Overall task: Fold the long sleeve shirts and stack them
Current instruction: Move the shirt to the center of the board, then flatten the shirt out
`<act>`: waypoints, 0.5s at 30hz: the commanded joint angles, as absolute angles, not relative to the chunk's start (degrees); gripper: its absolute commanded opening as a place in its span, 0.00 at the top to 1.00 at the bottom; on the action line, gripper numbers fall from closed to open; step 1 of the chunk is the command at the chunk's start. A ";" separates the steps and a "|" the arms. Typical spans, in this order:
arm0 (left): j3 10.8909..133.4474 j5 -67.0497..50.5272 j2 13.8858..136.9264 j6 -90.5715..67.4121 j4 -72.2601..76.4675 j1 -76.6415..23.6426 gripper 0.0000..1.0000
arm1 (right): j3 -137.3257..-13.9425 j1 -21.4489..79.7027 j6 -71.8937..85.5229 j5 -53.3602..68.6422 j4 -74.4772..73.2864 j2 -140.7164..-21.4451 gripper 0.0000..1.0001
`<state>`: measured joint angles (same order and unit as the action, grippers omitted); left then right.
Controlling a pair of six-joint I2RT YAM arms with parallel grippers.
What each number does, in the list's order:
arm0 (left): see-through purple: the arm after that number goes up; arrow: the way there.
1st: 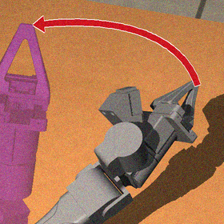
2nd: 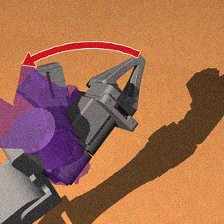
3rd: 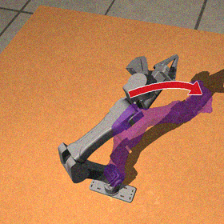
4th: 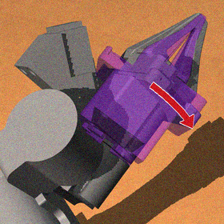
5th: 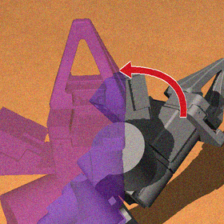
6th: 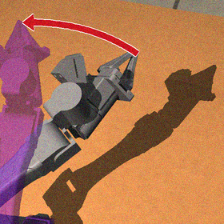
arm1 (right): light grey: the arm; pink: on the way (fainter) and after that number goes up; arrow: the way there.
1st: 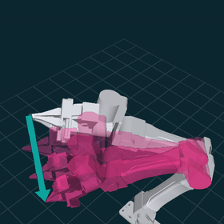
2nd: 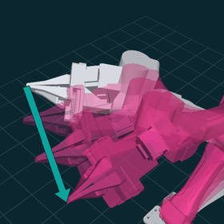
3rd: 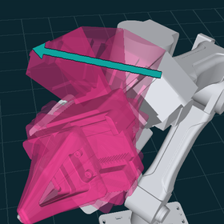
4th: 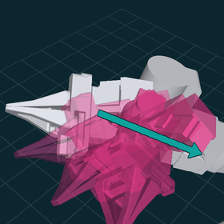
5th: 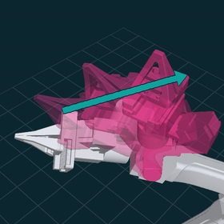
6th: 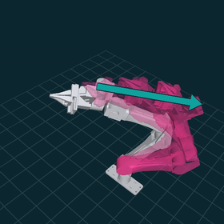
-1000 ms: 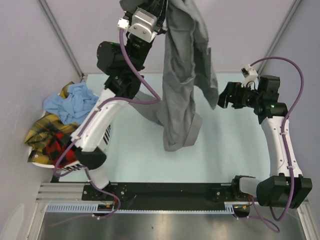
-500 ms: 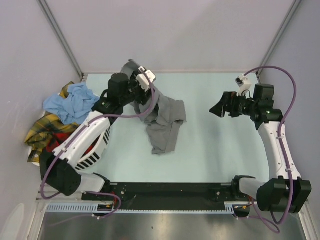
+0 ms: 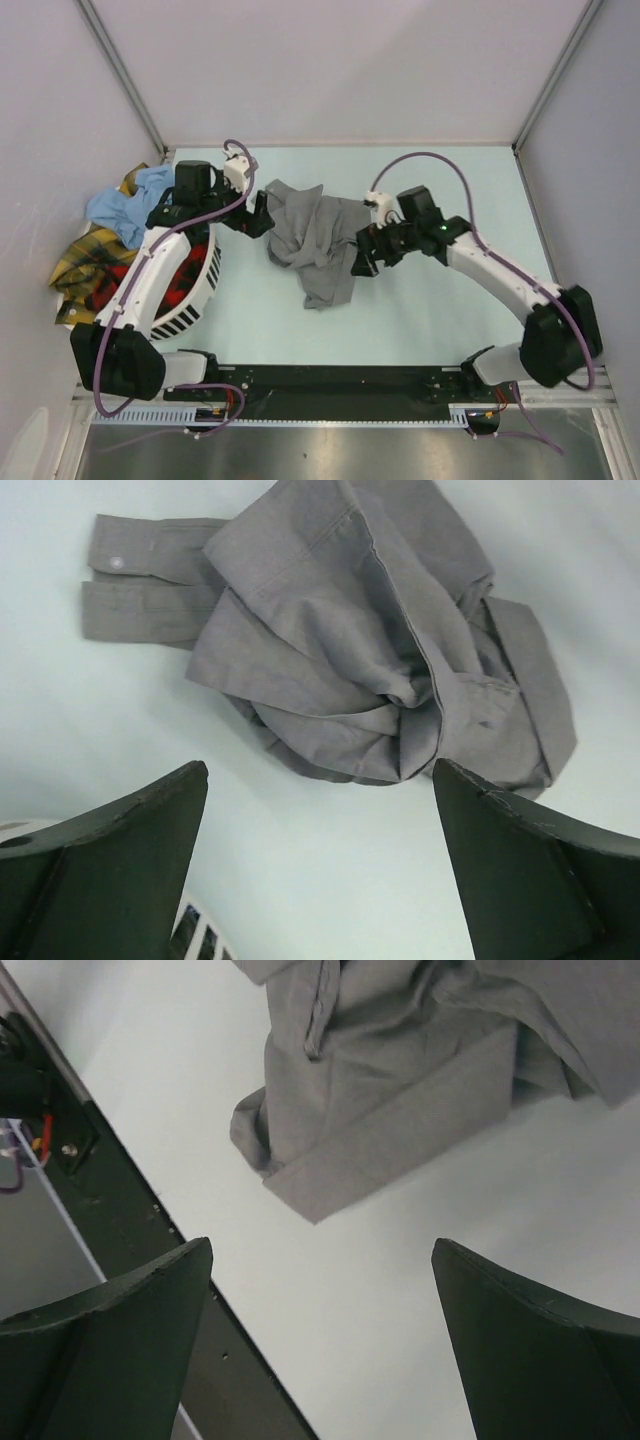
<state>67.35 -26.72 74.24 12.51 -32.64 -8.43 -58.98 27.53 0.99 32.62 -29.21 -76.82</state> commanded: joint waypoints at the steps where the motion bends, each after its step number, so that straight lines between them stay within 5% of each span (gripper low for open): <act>1: 65.22 -32.69 72.34 8.53 -33.40 -6.24 0.01 | -65.64 33.55 -1.23 24.79 -22.86 -85.94 0.03; 8: 64.43 -33.58 70.93 9.67 -35.51 -5.36 0.01 | -70.49 38.50 -1.32 14.44 -21.80 -100.09 0.09; 9: 64.34 -33.40 71.01 10.36 -35.94 -5.45 0.00 | -70.66 38.58 -1.49 13.81 -21.88 -101.41 0.16; 11: 63.90 -34.10 71.54 11.42 -36.56 -5.45 0.01 | -71.19 38.41 -2.46 12.49 -23.55 -104.40 0.34; 12: 63.64 -35.06 71.80 12.21 -36.65 -5.54 0.01 | -71.37 38.06 -4.11 13.18 -24.69 -104.94 0.61; 15: 62.58 -38.23 72.95 12.48 -36.39 -7.98 0.08 | -69.97 35.17 -5.27 18.62 -29.26 -103.46 0.99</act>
<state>63.94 -33.10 73.08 10.79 -36.14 -5.78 -69.08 38.20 -2.70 16.80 -25.15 -105.12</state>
